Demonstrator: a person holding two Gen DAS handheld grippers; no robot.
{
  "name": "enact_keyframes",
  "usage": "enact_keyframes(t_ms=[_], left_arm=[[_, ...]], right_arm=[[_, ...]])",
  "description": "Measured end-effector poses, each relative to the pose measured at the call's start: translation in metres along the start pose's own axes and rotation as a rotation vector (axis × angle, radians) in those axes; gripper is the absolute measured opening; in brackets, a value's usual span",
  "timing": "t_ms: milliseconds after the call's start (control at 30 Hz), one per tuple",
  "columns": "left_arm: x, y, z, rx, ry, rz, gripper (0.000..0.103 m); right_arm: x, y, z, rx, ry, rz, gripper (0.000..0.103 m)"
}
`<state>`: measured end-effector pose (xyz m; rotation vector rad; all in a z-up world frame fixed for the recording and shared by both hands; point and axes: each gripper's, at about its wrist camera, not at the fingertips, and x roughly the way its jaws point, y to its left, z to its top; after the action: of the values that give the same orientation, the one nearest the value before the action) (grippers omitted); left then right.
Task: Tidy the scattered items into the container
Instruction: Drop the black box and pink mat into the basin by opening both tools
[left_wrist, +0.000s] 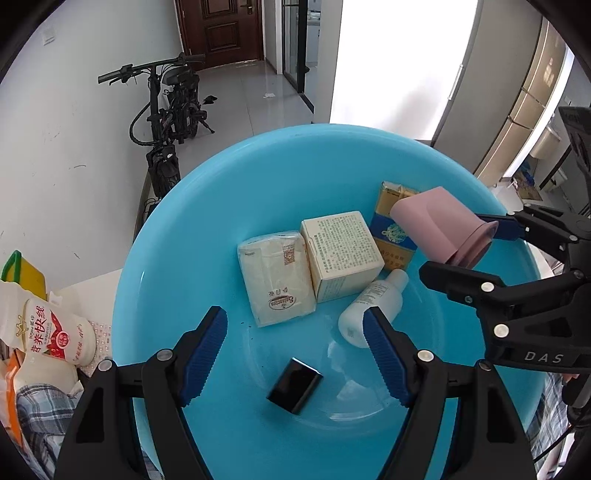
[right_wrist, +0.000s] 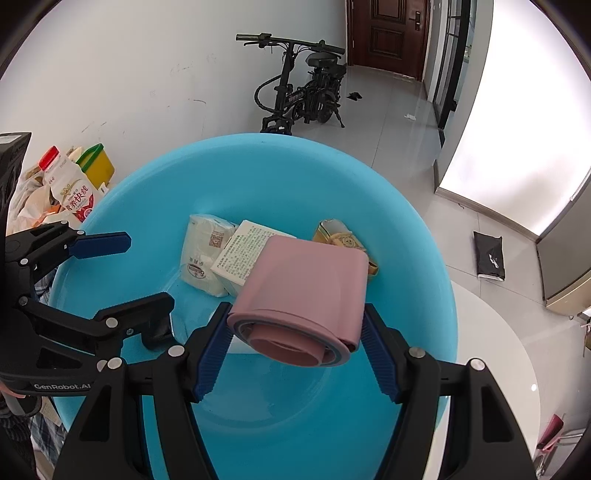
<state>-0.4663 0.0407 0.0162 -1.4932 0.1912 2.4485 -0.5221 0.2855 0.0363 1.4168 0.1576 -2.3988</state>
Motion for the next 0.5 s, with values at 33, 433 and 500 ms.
enact_keyframes(t_ms=[33,433,500], left_arm=[[0.000,0.001,0.000,-0.003,0.002,-0.002,0.078],[-0.006,0.010,-0.011,-0.003,0.009,0.021,0.078],[-0.007,0.012,-0.013,-0.012,0.010,0.017,0.078]], right_arm=[[0.001,0.000,0.001,0.001,0.003,0.003,0.067],[-0.010,-0.003,0.004,0.014,-0.047,-0.003,0.089],[-0.011,-0.006,0.003,0.031,-0.041,0.008,0.089]])
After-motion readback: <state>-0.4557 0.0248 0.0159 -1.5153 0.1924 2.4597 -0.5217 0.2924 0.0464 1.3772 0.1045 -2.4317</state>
